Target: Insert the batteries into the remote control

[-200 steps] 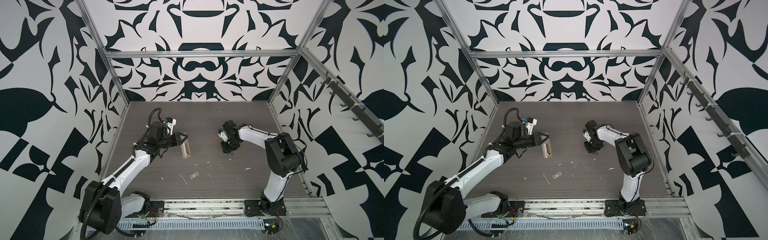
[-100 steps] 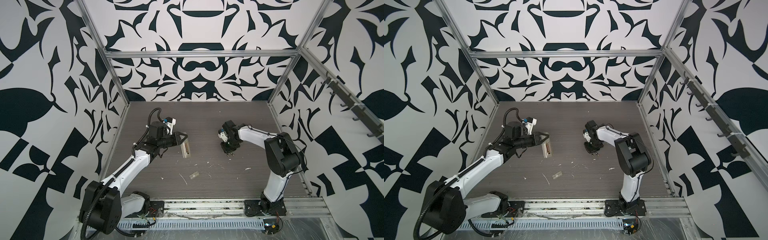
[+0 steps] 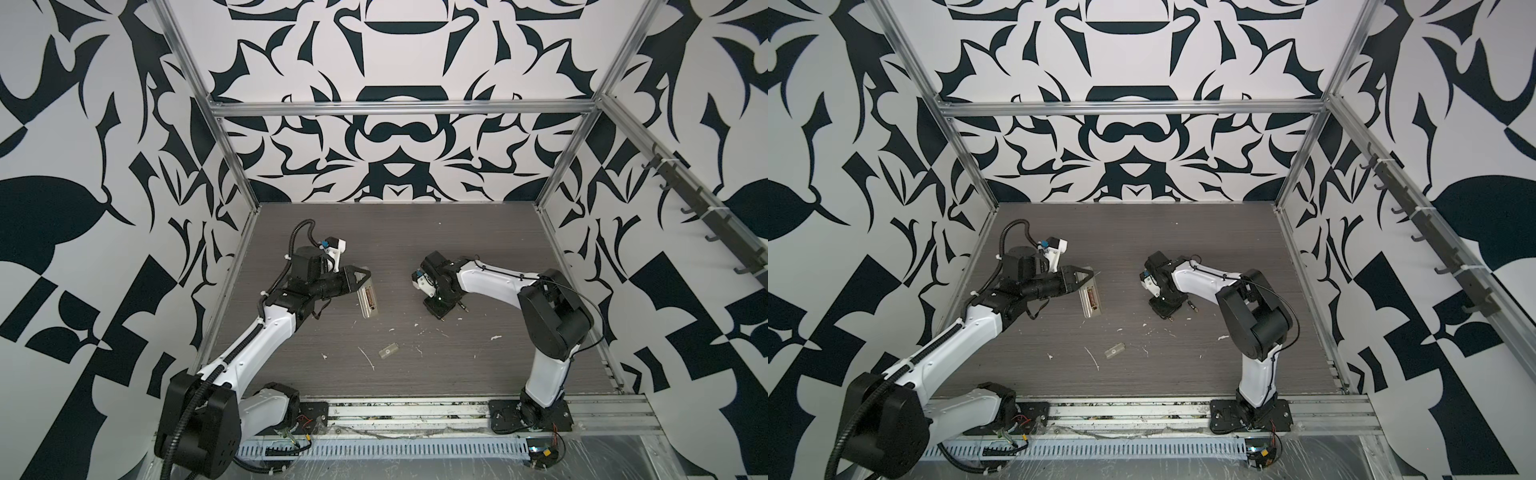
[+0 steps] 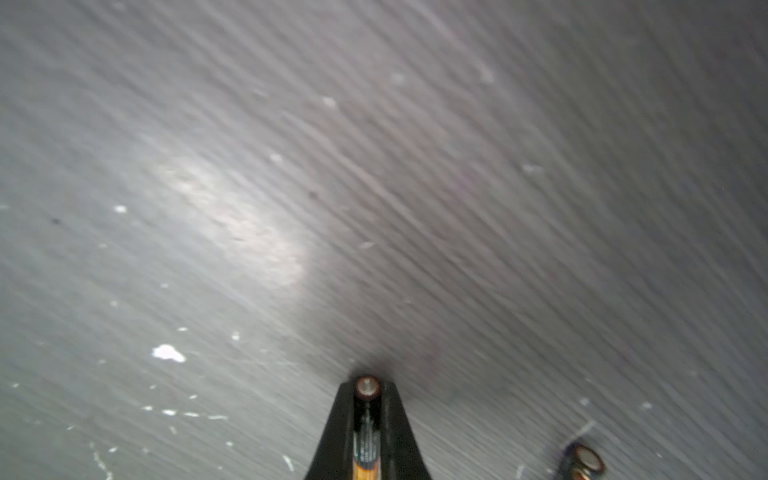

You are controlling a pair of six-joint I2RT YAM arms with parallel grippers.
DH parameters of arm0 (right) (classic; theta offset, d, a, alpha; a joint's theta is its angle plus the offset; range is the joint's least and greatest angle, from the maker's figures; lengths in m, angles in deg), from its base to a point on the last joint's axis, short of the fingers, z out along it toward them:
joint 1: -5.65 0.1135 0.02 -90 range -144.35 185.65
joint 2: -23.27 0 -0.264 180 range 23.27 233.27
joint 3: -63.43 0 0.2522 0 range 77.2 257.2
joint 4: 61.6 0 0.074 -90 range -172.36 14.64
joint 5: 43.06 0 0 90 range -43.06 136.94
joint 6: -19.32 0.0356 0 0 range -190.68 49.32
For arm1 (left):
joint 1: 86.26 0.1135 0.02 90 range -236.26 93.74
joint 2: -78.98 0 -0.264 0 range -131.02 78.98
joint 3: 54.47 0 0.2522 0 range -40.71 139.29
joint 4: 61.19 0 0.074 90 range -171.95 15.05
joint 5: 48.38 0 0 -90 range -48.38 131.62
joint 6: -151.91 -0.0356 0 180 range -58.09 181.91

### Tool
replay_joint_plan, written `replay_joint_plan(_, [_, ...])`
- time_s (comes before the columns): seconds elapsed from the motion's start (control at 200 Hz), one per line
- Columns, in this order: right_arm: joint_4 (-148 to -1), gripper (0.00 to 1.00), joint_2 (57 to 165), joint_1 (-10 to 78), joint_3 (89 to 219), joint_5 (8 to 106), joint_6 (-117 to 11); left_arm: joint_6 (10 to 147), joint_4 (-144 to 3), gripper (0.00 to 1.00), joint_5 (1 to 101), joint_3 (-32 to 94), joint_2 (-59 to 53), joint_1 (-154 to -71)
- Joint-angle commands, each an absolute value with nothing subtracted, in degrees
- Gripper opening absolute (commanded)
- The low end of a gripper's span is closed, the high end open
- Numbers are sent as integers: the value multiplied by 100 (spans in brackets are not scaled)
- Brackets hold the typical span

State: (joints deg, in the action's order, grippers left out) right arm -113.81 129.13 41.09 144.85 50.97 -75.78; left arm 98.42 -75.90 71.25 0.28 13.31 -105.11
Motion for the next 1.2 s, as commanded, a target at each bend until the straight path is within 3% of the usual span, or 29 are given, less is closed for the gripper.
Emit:
replay_joint_plan(0.0, [-11299, 2, 12865, 4182, 14652, 5106, -7809, 9918, -7468, 0, 7159, -120, 1543, -10472])
replay_joint_plan(0.345, [-11192, 1, 12915, 4280, 14619, 5212, -7897, 9883, -7561, 0, 7128, -199, 1680, -10439])
replay_joint_plan(0.615, [-11184, 8, 12975, 4335, 14624, 5113, -7894, 9889, -7530, 0, 7133, -165, 1600, -10427])
replay_joint_plan(1.195, [-11271, 43, 12644, 4404, 14733, 4986, -7705, 9874, -7469, 0, 7135, -107, 1468, -10400])
